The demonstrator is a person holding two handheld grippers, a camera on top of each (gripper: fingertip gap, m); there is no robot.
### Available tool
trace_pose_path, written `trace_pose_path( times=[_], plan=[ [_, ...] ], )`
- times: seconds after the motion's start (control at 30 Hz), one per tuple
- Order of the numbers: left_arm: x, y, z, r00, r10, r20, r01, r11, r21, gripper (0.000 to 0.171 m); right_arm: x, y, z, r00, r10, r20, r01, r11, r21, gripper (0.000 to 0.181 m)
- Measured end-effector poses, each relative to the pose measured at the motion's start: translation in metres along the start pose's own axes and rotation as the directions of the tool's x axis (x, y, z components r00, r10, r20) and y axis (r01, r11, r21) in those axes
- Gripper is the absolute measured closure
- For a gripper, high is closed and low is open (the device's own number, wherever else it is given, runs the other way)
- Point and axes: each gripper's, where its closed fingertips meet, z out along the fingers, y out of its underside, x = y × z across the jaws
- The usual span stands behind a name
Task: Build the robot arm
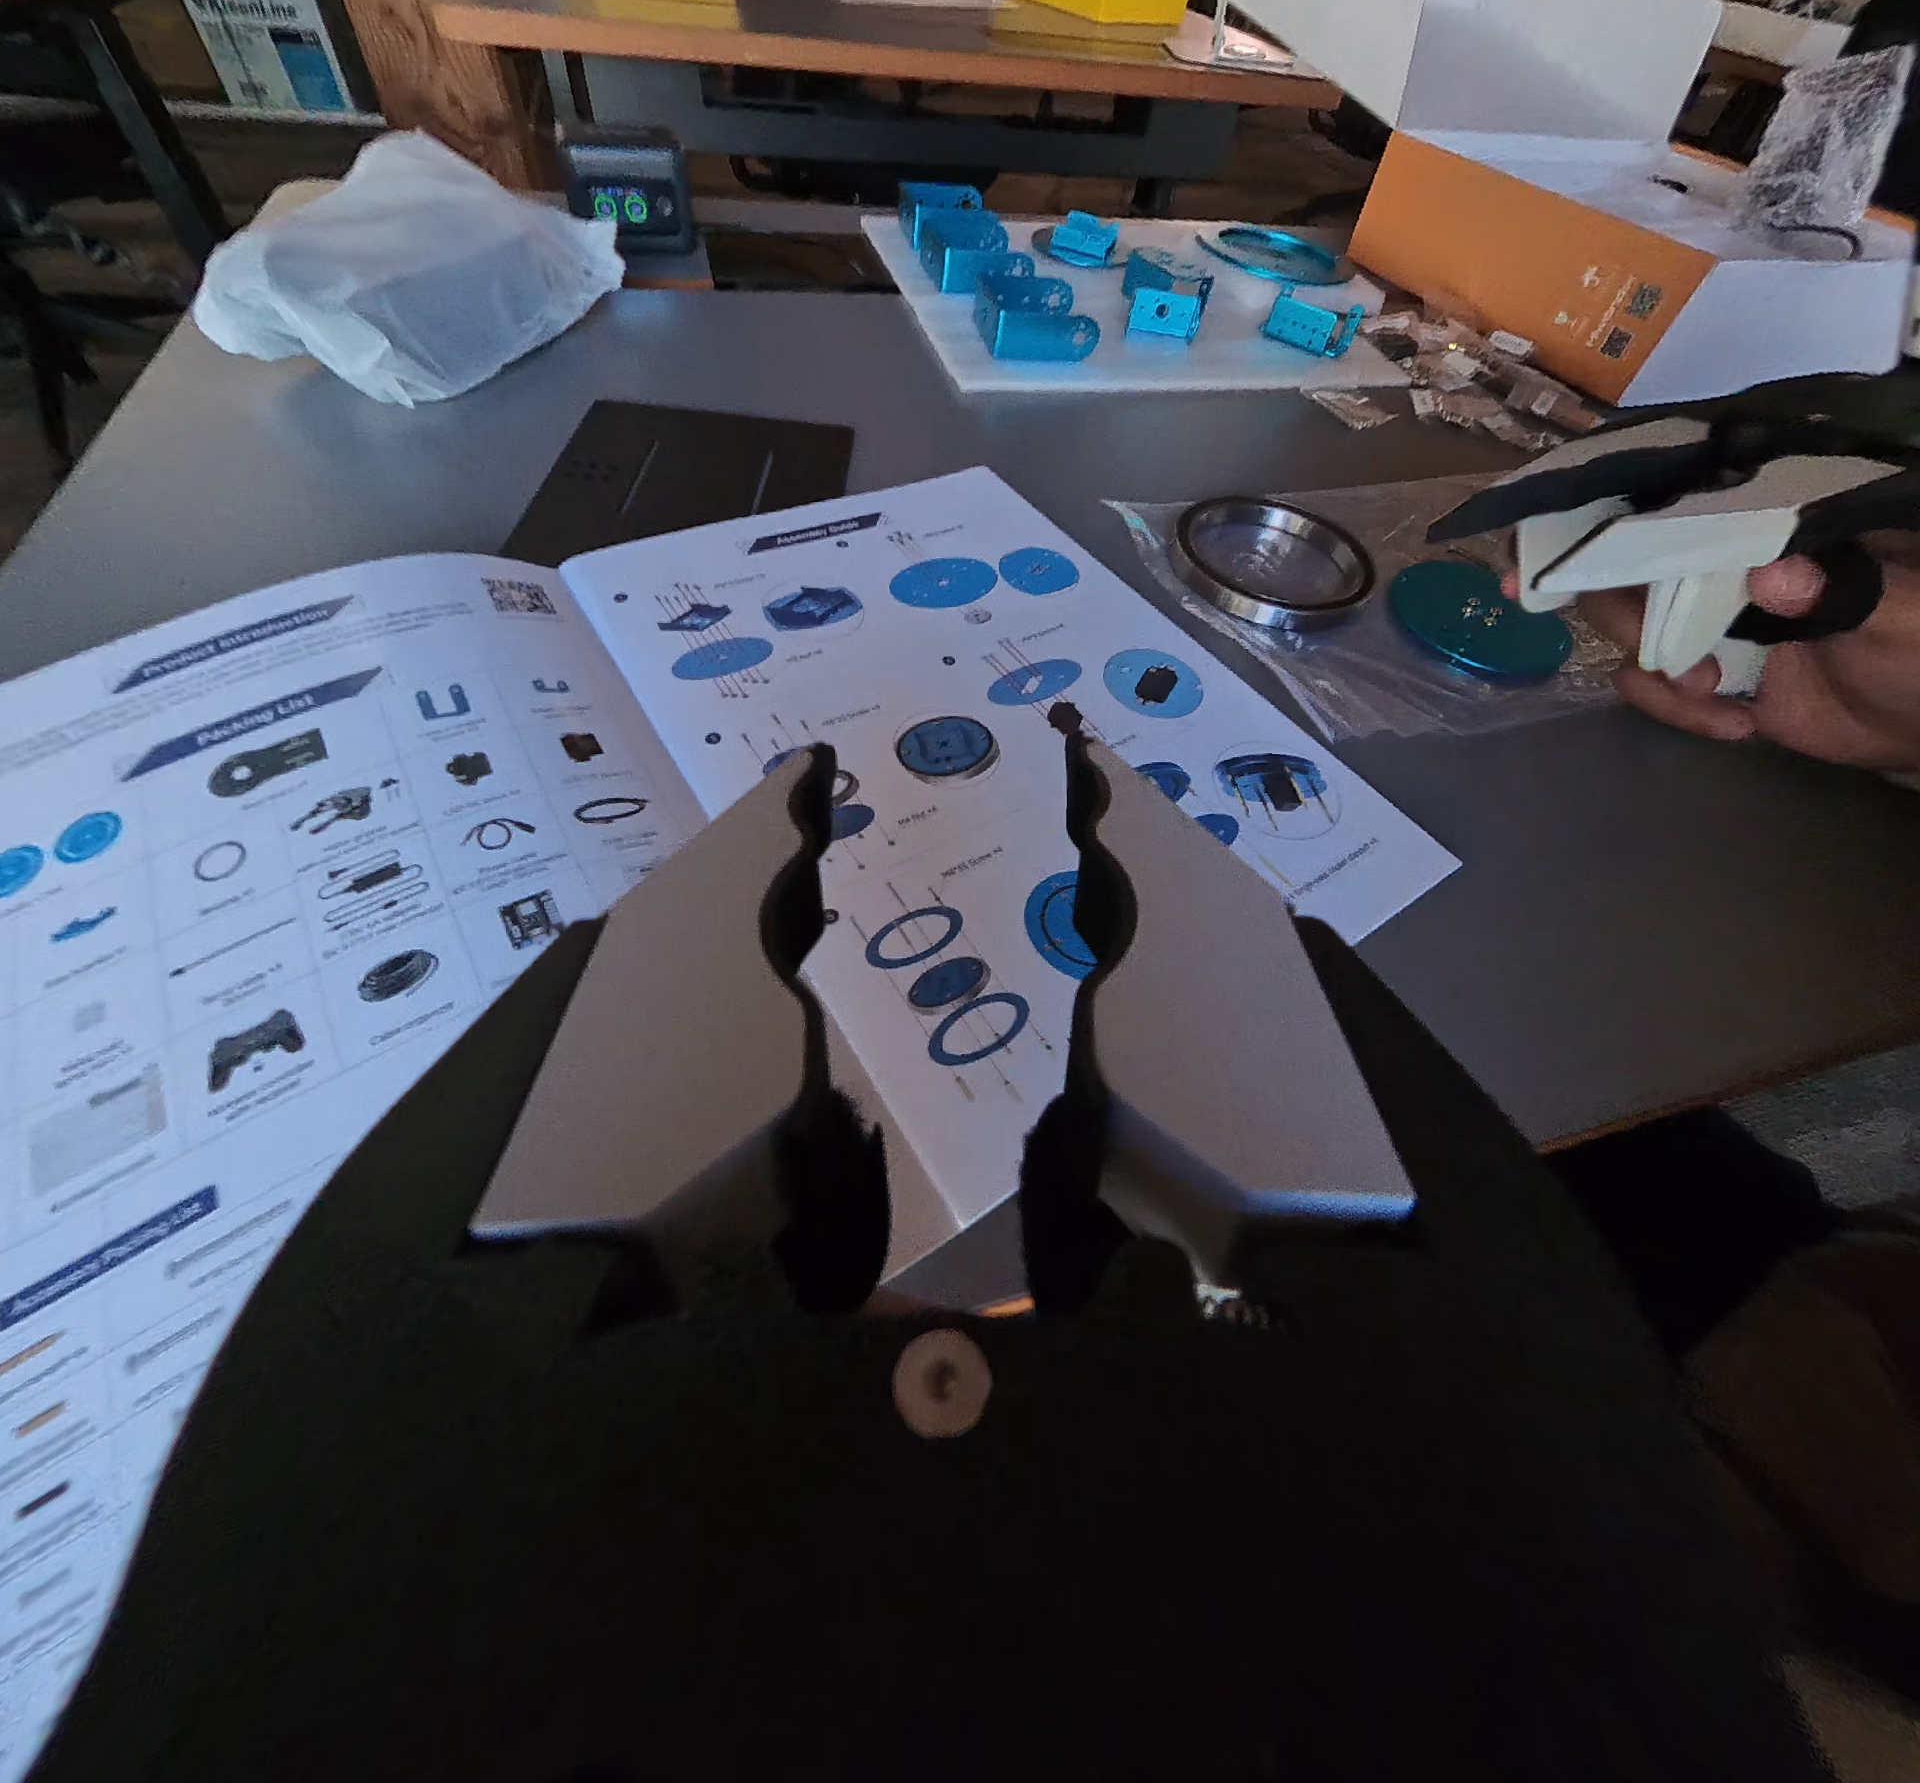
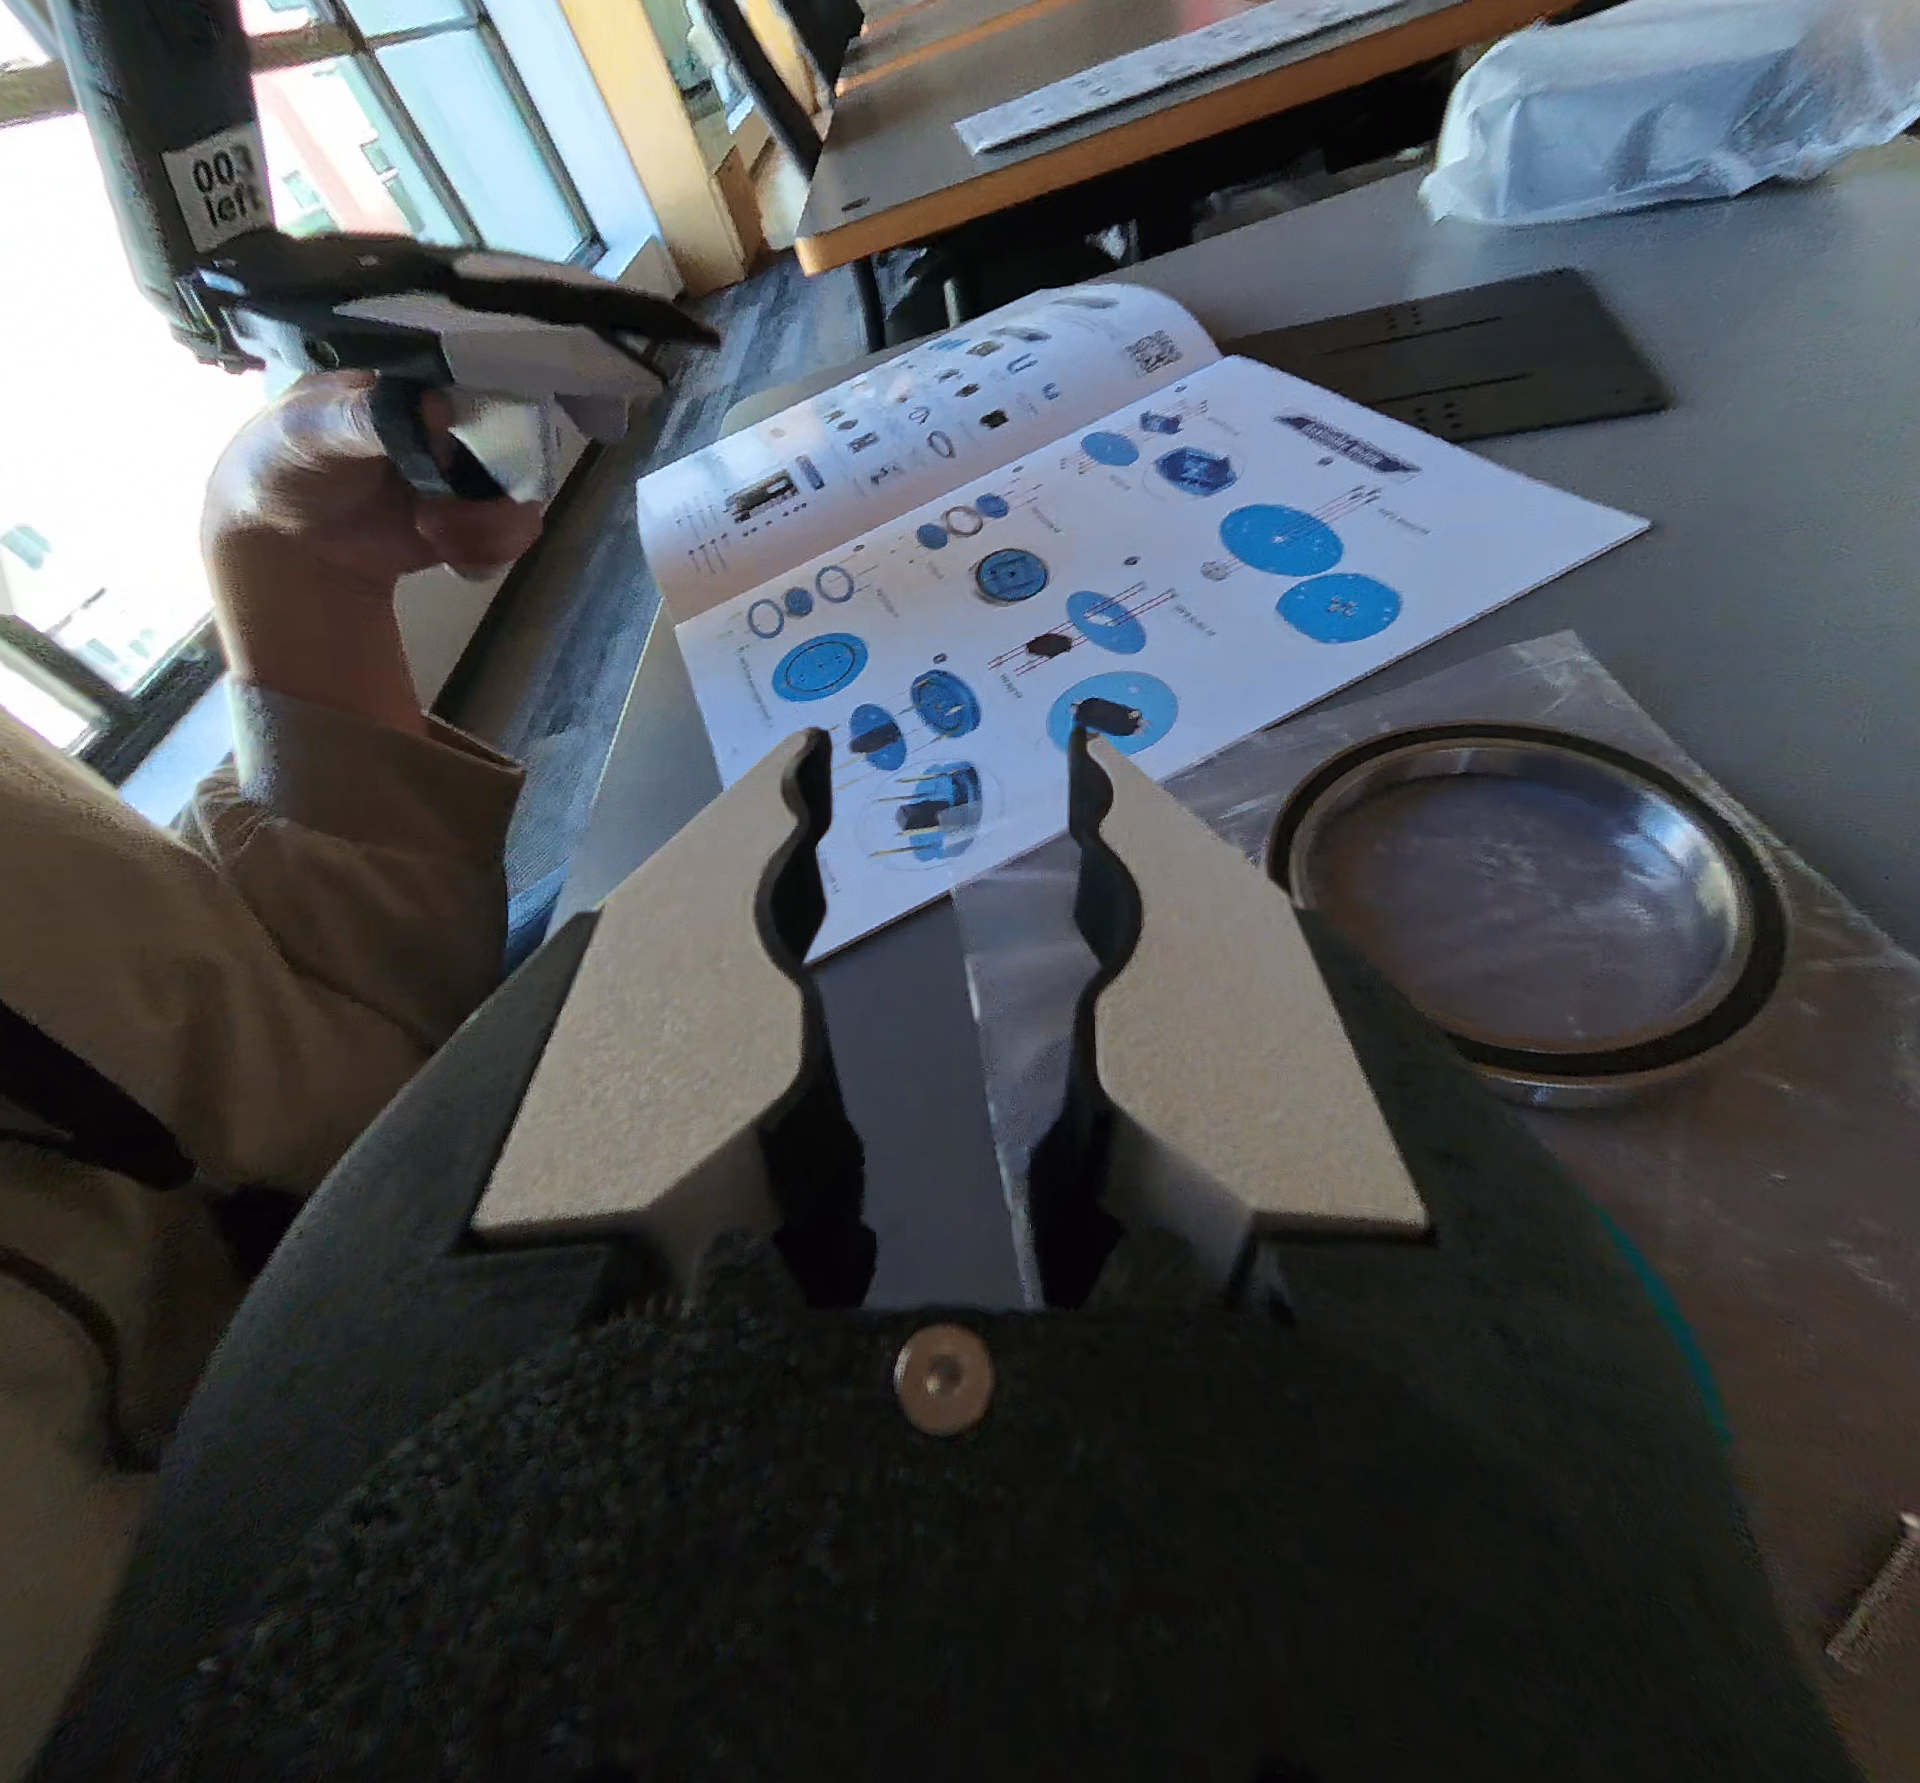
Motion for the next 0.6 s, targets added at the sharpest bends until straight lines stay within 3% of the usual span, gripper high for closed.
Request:
trace_pose_path(
  times=[0.13,0.33,0.47,0.6],
  plan=[
    [-0.006,0.017,0.021,0.997,-0.074,-0.022,0.072,0.994,-0.082,0.122,0.013,-0.009,-0.011,0.994,-0.067,-0.082,0.071,0.996,0.052,0.139],
    [0.005,0.050,0.033,0.999,-0.033,-0.020,0.029,0.983,-0.180,0.116,0.007,-0.008,-0.010,0.989,-0.120,-0.093,0.124,0.991,0.044,0.141],
    [0.025,0.053,0.028,0.996,-0.032,-0.087,0.019,0.990,-0.140,0.116,0.001,-0.004,-0.007,0.982,-0.165,-0.093,0.168,0.986,0.020,0.141],
    [0.021,0.045,0.017,0.982,-0.167,-0.084,0.160,0.984,-0.082,0.117,-0.001,-0.003,-0.008,0.976,-0.193,-0.105,0.196,0.981,0.015,0.143]
  ],
)
